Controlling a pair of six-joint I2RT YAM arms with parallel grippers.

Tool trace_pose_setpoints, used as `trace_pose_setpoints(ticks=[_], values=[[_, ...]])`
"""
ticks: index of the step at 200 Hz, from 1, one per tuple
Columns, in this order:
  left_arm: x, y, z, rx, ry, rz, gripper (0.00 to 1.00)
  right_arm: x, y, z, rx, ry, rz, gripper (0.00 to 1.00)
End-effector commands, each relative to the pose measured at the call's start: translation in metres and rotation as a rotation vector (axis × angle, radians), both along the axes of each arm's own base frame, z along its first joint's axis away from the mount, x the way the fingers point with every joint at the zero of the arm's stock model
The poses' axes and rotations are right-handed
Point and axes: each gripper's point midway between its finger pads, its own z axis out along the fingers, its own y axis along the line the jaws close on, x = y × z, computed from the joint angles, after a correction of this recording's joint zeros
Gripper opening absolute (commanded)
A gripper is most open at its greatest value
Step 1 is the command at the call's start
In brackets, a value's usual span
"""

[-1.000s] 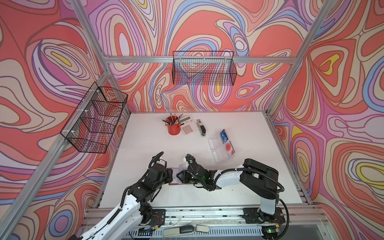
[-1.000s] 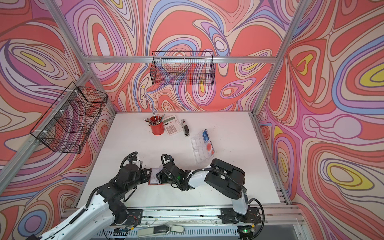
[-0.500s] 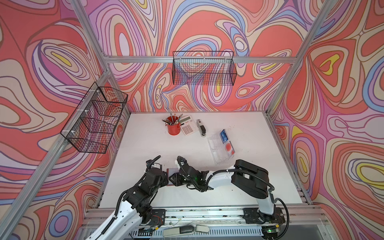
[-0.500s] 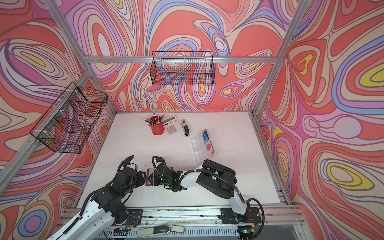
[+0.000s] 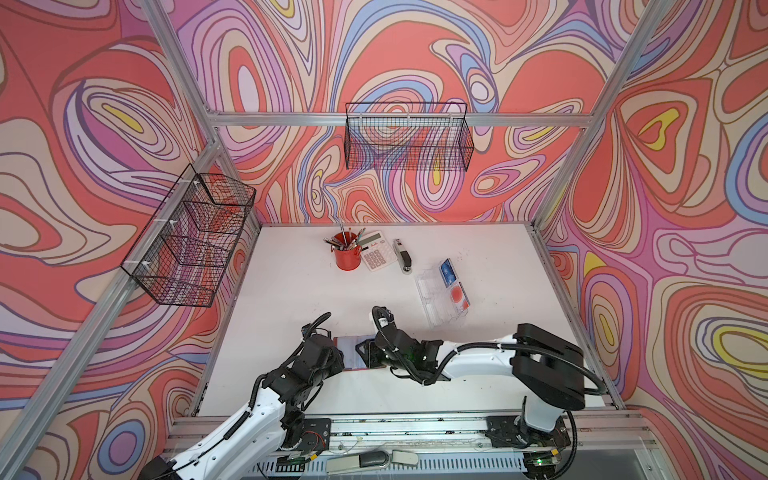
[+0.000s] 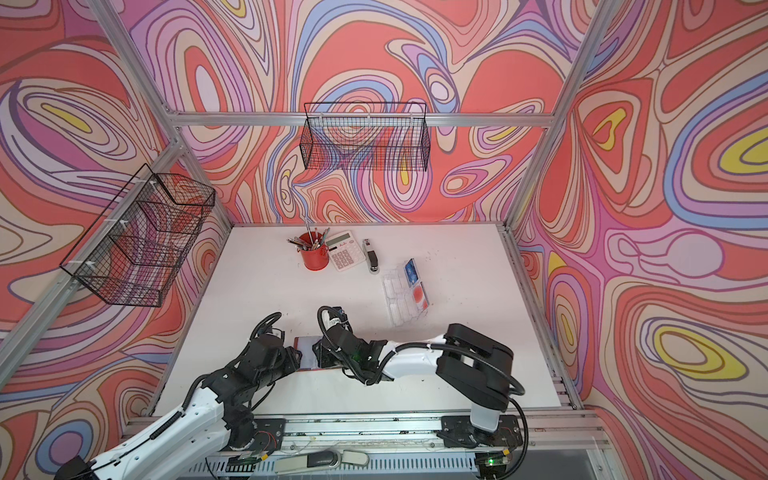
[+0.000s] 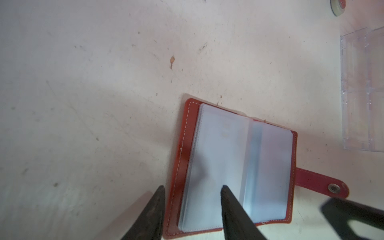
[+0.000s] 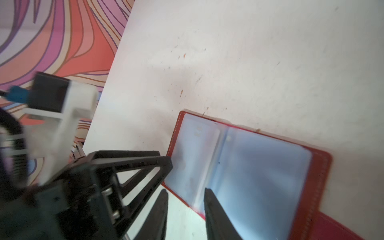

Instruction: Put the credit cards into the card holder

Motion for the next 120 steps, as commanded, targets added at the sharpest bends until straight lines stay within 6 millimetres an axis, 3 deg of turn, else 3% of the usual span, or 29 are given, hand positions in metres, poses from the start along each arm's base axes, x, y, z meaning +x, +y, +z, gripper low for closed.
trace_pose_setpoints(ticks=[1, 47, 78, 120], values=[[0.007, -0.008, 0.0, -0.075, -0.014, 0.028, 0.47, 0.017, -0.037, 0.01, -0.101, -0.065, -0.102, 0.33], [0.007, -0.016, -0.006, -0.114, 0.009, 0.025, 0.48, 0.038, -0.084, 0.037, -0.154, -0.106, -0.195, 0.34], [0.006, -0.029, -0.009, -0.187, 0.009, -0.003, 0.48, 0.059, -0.121, 0.053, -0.178, -0.11, -0.263, 0.43], [0.008, -0.046, -0.004, -0.248, -0.008, -0.053, 0.49, 0.092, -0.191, 0.085, -0.234, -0.152, -0.412, 0.57]])
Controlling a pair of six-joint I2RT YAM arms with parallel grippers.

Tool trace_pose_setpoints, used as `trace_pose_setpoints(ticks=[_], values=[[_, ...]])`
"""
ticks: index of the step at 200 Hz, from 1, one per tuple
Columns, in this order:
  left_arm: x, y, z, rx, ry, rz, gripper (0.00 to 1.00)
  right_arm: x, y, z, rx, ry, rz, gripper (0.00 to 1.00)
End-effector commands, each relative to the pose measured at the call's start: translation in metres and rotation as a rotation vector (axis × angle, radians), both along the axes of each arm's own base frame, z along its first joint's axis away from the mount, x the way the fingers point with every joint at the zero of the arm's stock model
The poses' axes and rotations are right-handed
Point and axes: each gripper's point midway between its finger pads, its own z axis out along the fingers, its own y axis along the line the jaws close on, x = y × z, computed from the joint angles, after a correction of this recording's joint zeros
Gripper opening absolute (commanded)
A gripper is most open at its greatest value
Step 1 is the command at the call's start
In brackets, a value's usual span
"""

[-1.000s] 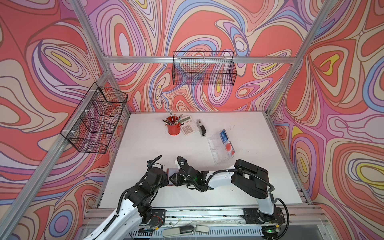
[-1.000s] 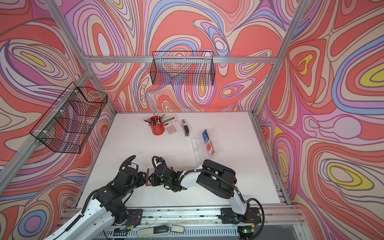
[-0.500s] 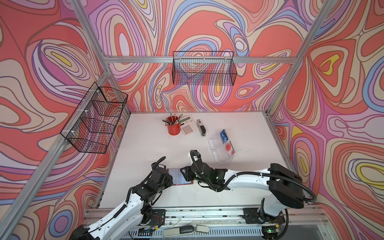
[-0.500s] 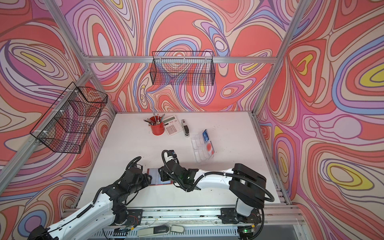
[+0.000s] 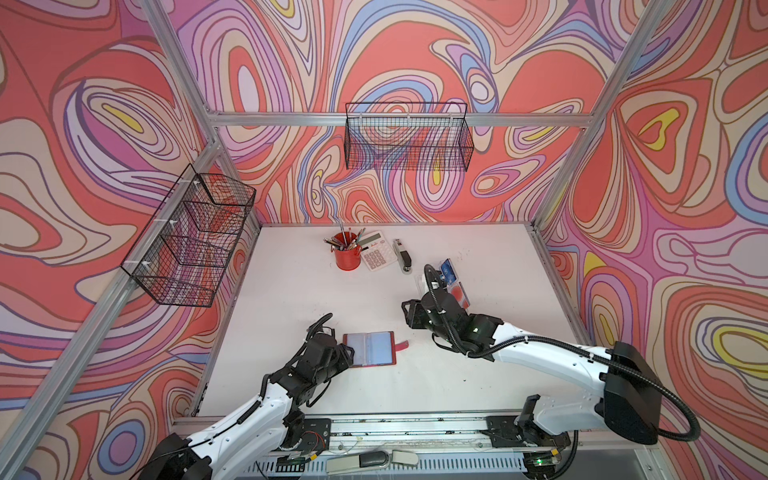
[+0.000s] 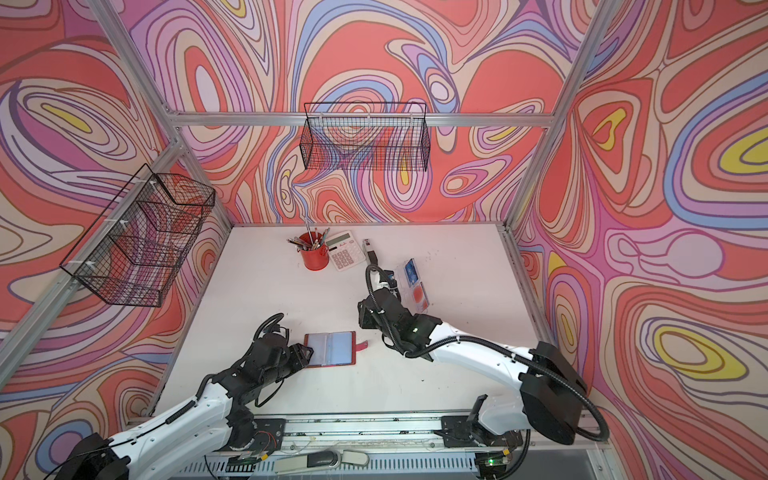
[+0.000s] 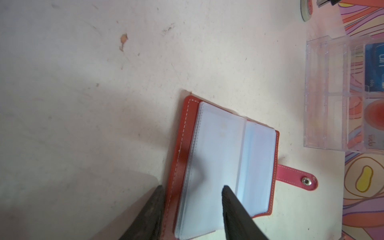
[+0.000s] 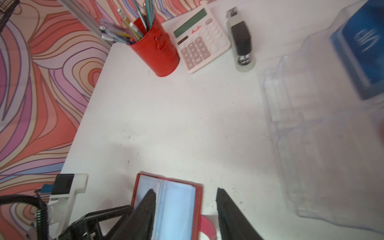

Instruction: Put the credit cards into the card holder

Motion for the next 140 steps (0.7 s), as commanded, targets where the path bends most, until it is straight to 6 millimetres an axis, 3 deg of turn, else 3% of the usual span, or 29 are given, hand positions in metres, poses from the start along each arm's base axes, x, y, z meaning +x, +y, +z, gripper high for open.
trace_pose_setpoints(ticks=[1, 17, 69, 108, 140], values=[[-0.003, -0.013, -0.002, -0.06, 0.007, -0.032, 0.49, 0.01, -0.043, 0.008, -0.095, -0.011, -0.075, 0.57], [-0.002, -0.019, 0.0, -0.058, 0.006, -0.064, 0.49, 0.023, -0.067, 0.015, -0.115, -0.012, -0.124, 0.61], [0.002, -0.042, -0.002, -0.071, 0.027, -0.168, 0.51, 0.053, -0.092, 0.0, -0.212, 0.062, -0.122, 0.63], [0.004, -0.049, -0.003, -0.05, 0.037, -0.215, 0.54, 0.073, -0.084, -0.016, -0.153, 0.127, -0.042, 0.62], [0.004, -0.033, 0.008, 0.036, 0.005, -0.19, 0.58, 0.09, -0.078, -0.011, -0.206, 0.142, -0.014, 0.58]])
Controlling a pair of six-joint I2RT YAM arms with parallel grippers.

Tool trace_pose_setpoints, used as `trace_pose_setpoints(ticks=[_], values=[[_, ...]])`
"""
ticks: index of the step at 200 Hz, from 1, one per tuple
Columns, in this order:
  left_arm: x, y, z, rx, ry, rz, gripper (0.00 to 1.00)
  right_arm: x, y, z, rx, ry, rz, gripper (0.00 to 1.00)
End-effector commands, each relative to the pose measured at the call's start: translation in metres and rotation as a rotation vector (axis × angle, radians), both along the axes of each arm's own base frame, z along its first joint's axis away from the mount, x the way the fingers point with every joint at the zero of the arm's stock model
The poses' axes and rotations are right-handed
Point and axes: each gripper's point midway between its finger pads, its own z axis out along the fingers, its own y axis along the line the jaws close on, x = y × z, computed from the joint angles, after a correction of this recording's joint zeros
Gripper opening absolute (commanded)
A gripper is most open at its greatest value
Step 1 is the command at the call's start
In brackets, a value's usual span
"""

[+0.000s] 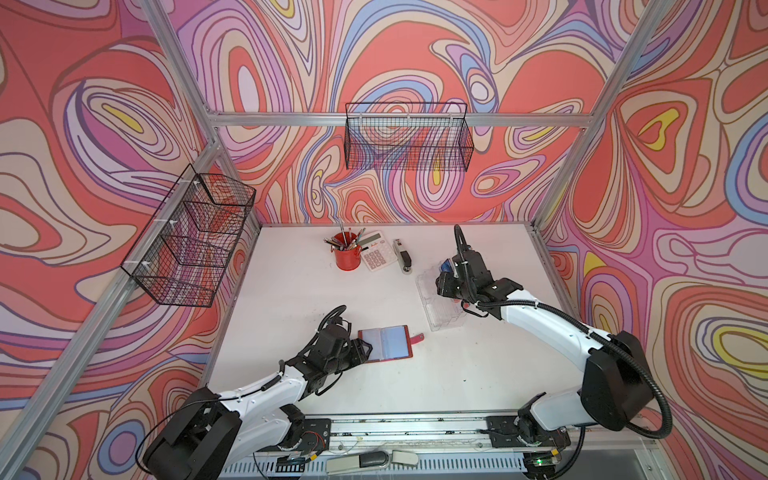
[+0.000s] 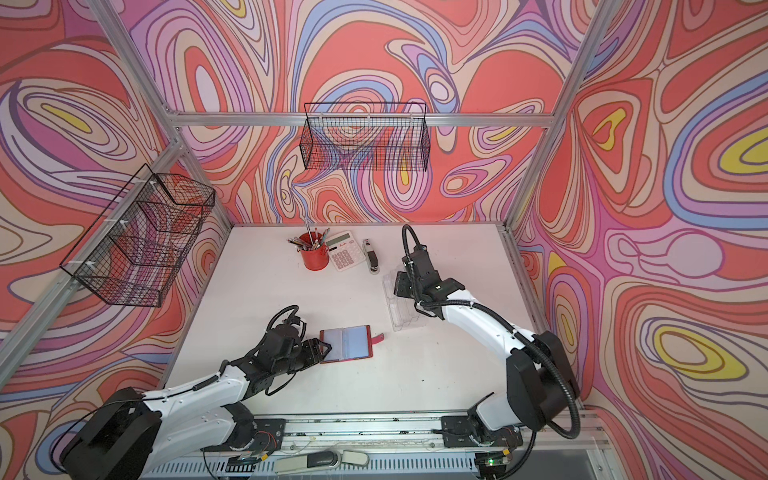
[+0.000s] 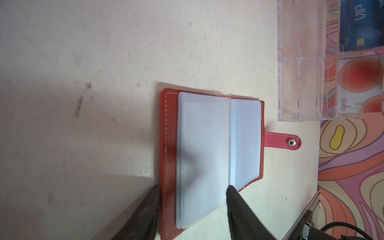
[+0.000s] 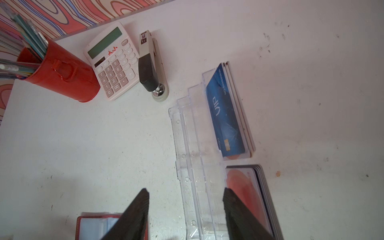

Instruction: Put the credit cards into the card holder

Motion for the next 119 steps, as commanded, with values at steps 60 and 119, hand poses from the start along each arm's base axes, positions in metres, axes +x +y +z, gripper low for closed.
trace_pose_setpoints(ticks=[60, 119], values=[[-0.02, 0.065, 0.049, 0.228, -0.156, 0.08, 0.71, 0.055, -0.025, 0.037, -0.188, 0.007, 0.013, 0.59], [-0.035, 0.123, 0.083, 0.367, -0.29, 0.224, 0.87, 0.069, -0.032, -0.009, -0.221, 0.157, 0.154, 0.51]])
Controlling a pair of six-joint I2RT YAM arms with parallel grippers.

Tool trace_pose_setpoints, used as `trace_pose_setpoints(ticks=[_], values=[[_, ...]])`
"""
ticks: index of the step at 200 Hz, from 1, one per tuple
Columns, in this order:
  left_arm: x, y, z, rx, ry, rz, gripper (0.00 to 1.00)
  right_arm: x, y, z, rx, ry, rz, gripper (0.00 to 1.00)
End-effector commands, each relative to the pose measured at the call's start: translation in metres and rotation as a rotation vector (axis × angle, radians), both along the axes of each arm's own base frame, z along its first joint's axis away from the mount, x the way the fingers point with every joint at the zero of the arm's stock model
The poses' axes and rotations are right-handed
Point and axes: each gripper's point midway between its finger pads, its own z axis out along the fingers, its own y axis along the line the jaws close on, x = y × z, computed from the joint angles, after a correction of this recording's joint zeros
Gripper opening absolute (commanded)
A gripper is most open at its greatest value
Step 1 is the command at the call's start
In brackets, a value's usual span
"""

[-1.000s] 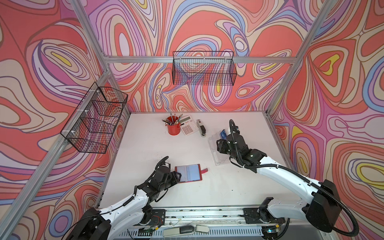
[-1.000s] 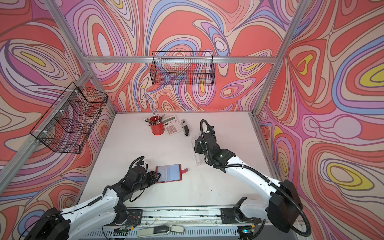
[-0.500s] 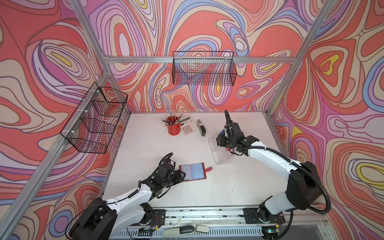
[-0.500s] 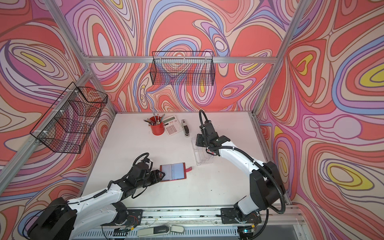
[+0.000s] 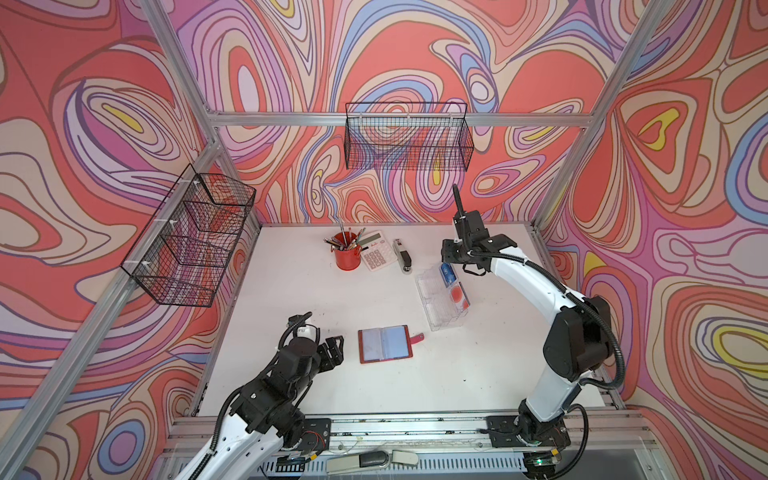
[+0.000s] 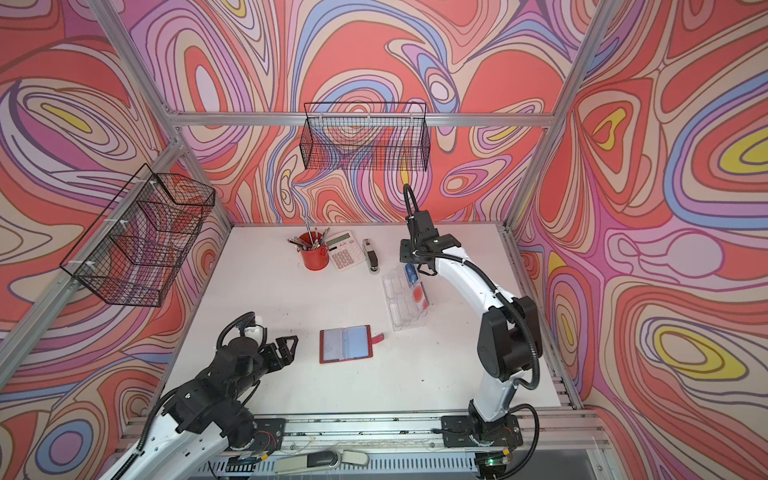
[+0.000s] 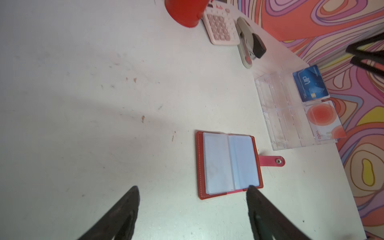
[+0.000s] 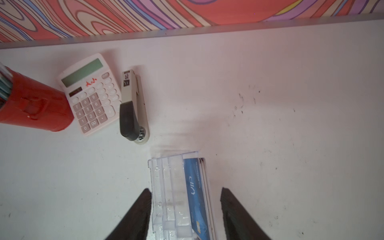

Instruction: Put the credit cards into the card holder

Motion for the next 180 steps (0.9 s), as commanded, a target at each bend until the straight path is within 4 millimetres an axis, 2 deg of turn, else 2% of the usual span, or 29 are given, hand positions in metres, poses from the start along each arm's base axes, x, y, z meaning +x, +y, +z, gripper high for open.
trace_pose_setpoints(ticks=[1, 29, 57, 83, 131, 180], values=[[-0.015, 0.027, -0.02, 0.14, 0.052, 0.041, 0.88, -0.013, -0.001, -0.028, -0.036, 0.12, 0.105, 0.51], [-0.013, 0.028, -0.021, 0.158, 0.064, 0.047, 0.9, -0.012, -0.012, -0.042, 0.003, 0.162, 0.104, 0.44], [-0.011, 0.026, -0.026, 0.188, 0.114, 0.041, 0.89, -0.014, -0.004, -0.045, 0.068, 0.172, 0.144, 0.45], [-0.01, 0.023, -0.03, 0.211, 0.151, 0.031, 0.89, -0.013, -0.002, -0.054, 0.075, 0.19, 0.15, 0.41], [-0.01, 0.023, -0.029, 0.203, 0.138, 0.027, 0.9, -0.015, 0.004, -0.061, 0.104, 0.213, 0.164, 0.25], [-0.012, 0.024, -0.026, 0.18, 0.104, 0.029, 0.9, -0.014, -0.004, -0.072, 0.12, 0.24, 0.11, 0.11]])
